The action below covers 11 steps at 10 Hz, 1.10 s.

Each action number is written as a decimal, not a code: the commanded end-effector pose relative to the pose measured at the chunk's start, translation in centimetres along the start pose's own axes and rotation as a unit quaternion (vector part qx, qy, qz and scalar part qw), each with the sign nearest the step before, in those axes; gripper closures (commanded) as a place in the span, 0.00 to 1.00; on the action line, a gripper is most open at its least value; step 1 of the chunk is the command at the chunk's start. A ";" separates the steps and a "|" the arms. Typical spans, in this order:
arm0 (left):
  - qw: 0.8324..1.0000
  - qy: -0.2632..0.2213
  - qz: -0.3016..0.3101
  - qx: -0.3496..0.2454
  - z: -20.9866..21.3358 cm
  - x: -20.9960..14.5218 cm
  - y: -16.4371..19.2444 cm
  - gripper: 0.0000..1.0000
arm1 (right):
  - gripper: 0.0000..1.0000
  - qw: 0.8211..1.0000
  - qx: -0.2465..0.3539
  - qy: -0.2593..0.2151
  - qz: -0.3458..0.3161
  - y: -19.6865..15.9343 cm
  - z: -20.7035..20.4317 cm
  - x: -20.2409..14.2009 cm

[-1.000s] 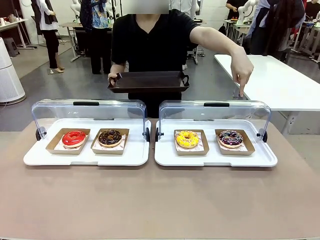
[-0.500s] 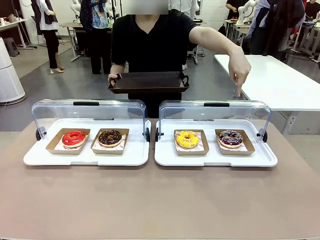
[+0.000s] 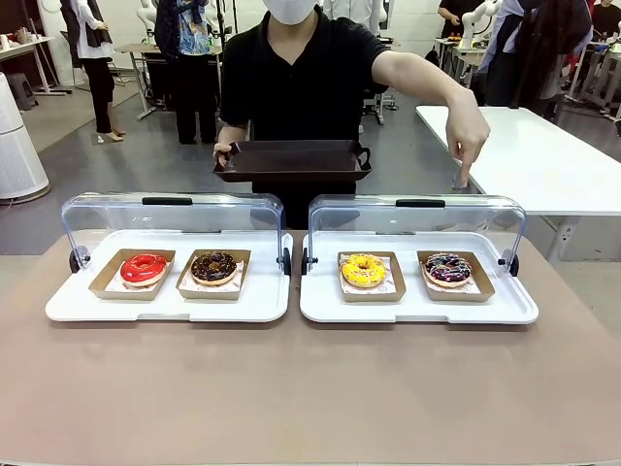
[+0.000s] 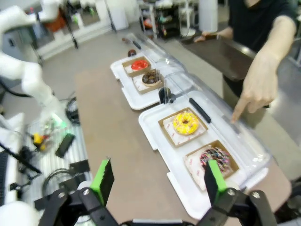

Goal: Provide the desired donut to the person.
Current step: Pick up and lift the Paper togo box containing the Donut pointed at by the person.

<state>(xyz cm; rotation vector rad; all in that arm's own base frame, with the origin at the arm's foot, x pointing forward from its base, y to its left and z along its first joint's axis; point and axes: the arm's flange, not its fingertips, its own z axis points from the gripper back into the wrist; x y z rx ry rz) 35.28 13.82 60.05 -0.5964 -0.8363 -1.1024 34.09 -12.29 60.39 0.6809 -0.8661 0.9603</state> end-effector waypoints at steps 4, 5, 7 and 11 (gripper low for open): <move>1.000 -0.003 0.000 -0.004 0.4 -0.1 0.0 0.00 | 0.00 0.931 0.012 0.270 0.247 6.2 -12.8 3.9; 1.000 -0.003 0.000 -0.004 0.4 -0.1 0.0 0.00 | 0.00 0.911 0.015 0.310 0.271 6.8 -15.9 2.9; 1.000 -0.003 0.000 -0.004 0.4 -0.1 0.0 0.00 | 0.00 0.889 0.026 0.362 0.278 6.9 -21.2 0.1; 1.000 -0.003 0.000 -0.004 0.4 -0.1 0.0 0.00 | 0.00 0.881 0.015 0.393 0.262 5.8 -25.1 -3.9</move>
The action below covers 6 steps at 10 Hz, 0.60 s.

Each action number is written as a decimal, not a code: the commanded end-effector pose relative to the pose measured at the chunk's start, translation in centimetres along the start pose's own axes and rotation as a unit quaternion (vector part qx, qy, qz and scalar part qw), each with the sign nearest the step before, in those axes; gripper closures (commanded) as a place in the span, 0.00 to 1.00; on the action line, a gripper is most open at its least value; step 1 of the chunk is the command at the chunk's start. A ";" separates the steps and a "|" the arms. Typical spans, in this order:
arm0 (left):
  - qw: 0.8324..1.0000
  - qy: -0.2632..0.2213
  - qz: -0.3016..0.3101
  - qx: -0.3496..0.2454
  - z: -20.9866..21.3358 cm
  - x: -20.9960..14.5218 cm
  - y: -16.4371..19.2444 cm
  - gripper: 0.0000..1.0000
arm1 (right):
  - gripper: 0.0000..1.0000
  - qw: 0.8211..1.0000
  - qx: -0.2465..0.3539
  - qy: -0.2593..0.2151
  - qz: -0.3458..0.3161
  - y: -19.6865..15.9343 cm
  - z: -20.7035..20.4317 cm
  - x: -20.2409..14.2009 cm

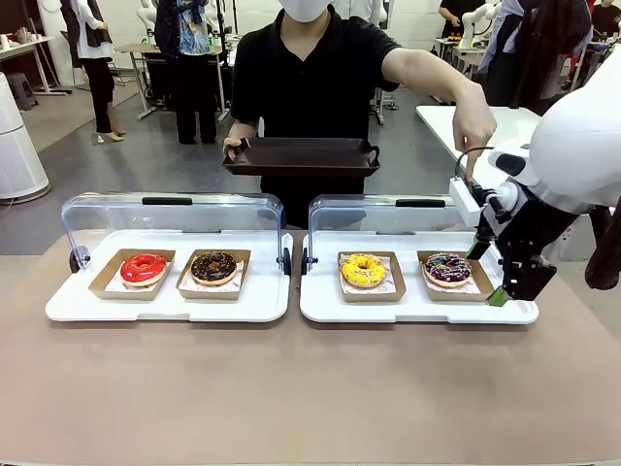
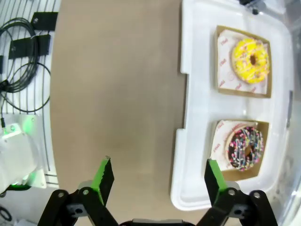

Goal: Provide the desired donut to the person.
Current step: Pick up and lift the Paper togo box containing the Donut pointed at by the person.

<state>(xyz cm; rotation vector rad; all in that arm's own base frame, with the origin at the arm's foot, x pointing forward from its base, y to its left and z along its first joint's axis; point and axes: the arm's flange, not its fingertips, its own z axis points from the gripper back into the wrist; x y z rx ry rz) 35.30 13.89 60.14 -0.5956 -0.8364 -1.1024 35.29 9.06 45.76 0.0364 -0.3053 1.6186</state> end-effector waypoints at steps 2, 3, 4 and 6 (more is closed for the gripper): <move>1.000 -0.004 0.000 -0.004 0.3 -0.1 0.0 0.00 | 0.00 1.000 0.000 0.000 0.000 0.0 0.0 0.0; 1.000 -0.004 0.000 -0.004 0.3 -0.1 0.0 0.00 | 0.00 1.000 0.000 0.000 0.000 0.0 0.0 0.0; 1.000 -0.004 0.000 -0.004 0.3 -0.1 0.0 0.00 | 0.00 1.000 0.000 0.000 0.000 0.0 0.0 0.0; 1.000 -0.004 0.000 -0.004 0.3 -0.1 0.0 0.00 | 0.00 1.000 0.000 0.000 0.000 0.0 0.0 0.0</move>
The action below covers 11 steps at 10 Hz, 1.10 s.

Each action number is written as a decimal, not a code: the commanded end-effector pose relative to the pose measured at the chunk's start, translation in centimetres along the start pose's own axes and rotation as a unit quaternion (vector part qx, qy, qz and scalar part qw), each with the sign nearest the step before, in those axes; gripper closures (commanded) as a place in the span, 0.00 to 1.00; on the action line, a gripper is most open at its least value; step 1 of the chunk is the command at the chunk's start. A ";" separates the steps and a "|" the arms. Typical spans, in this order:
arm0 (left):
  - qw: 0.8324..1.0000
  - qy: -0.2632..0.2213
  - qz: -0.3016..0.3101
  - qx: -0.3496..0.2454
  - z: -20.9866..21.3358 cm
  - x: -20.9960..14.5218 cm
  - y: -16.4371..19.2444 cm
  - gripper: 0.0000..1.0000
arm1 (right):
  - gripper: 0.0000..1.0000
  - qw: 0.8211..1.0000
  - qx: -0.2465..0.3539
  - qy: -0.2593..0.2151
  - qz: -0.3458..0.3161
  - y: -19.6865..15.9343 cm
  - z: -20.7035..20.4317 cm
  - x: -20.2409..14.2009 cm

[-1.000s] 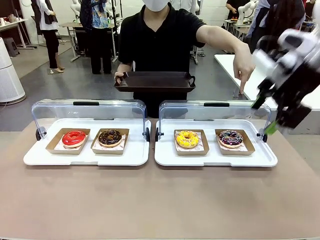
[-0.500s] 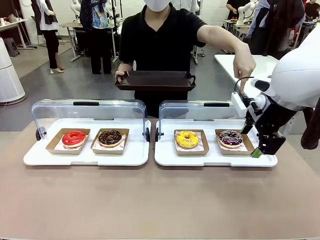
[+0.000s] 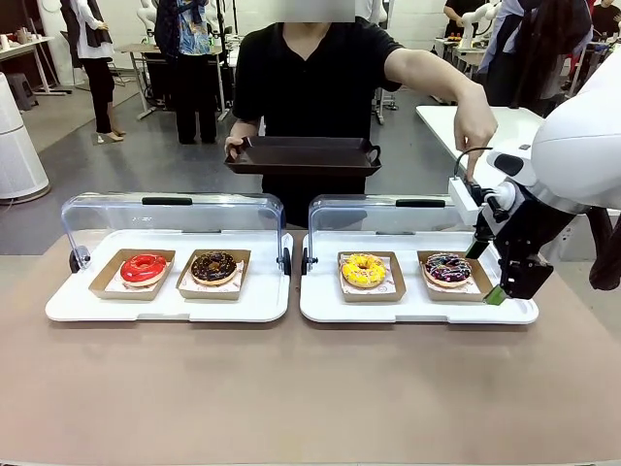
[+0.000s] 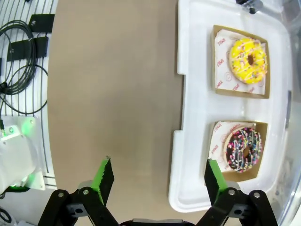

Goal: Provide the desired donut to the person.
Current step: Pick up and lift the Paper togo box containing the Donut pointed at by the person.

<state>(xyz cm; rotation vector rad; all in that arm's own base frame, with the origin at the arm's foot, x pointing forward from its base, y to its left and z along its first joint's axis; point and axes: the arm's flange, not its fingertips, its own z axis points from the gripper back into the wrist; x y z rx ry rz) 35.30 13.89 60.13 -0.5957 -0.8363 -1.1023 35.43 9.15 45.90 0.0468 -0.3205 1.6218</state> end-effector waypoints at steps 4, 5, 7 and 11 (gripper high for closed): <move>1.000 -0.004 0.000 -0.004 0.3 -0.1 0.0 0.00 | 0.00 0.994 0.027 0.060 -0.087 -2.4 -2.1 0.1; 1.000 -0.004 0.000 -0.004 0.3 -0.1 0.0 0.00 | 0.00 0.992 0.034 0.073 -0.094 -3.6 -3.3 -0.1; 1.000 -0.004 0.000 -0.004 0.3 -0.1 0.0 0.00 | 0.00 0.992 0.044 0.073 -0.096 -5.9 -5.5 -0.9; 1.000 -0.004 0.000 -0.004 0.3 -0.1 0.0 0.00 | 0.00 0.994 0.050 0.081 -0.056 -8.7 -9.0 -3.1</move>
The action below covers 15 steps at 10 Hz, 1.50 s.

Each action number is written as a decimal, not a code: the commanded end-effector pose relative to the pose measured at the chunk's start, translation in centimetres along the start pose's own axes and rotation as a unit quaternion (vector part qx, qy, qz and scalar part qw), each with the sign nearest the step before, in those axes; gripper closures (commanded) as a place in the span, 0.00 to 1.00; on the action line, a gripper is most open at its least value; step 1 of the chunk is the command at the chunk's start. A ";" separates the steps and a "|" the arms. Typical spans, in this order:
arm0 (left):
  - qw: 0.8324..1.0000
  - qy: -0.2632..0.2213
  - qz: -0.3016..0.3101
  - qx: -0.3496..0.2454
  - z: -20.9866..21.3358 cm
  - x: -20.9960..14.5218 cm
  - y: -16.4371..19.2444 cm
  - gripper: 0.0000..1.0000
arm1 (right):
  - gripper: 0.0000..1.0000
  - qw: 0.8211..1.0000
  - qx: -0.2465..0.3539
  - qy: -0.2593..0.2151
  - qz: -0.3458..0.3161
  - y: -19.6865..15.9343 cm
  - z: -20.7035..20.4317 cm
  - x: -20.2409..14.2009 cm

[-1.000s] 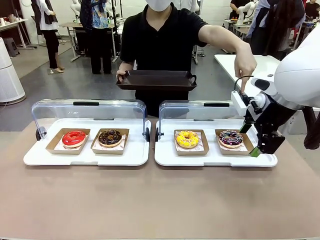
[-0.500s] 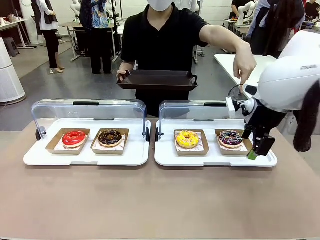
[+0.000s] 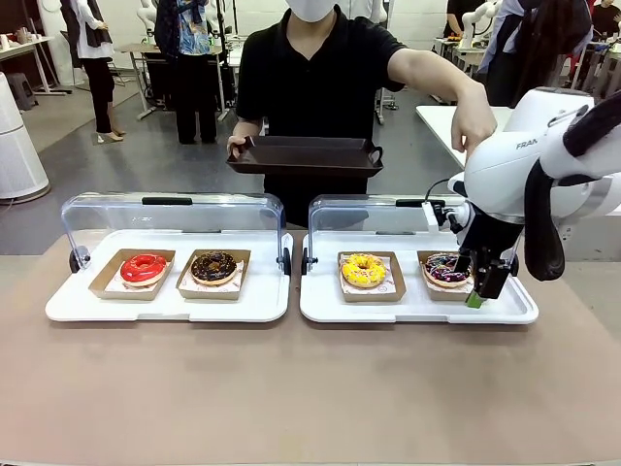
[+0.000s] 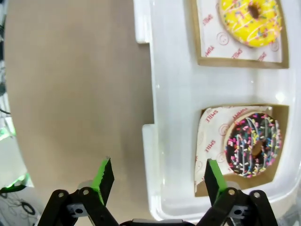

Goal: Provide the desired donut to the person.
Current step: Pick up and lift the Paper togo box containing the Donut pointed at by the person.

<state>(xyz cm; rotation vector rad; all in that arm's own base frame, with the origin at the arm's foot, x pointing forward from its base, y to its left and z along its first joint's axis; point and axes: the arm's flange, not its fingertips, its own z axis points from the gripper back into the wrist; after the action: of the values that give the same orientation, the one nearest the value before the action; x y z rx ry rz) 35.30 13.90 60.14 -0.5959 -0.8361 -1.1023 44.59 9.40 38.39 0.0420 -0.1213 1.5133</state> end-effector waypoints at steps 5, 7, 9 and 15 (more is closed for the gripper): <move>1.000 -0.004 0.000 -0.004 0.3 -0.1 0.0 0.00 | 0.00 1.000 0.002 0.008 -0.009 -1.2 -0.9 -1.3; 1.000 -0.004 0.000 -0.004 0.3 -0.1 0.0 0.00 | 0.00 1.000 0.002 0.008 -0.009 -1.2 -0.9 -1.3; 1.000 -0.004 0.000 -0.004 0.3 -0.1 0.0 0.00 | 0.00 1.000 0.001 0.012 -0.013 -2.2 -1.8 -1.5; 1.000 -0.004 0.000 -0.004 0.3 -0.1 0.0 0.00 | 0.00 0.999 -0.005 0.009 -0.033 -5.1 -3.1 -4.3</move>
<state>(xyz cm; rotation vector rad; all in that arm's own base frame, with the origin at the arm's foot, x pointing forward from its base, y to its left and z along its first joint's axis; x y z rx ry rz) 35.30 13.91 60.14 -0.5959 -0.8361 -1.1021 48.68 5.50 35.34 0.0249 -0.0991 1.4349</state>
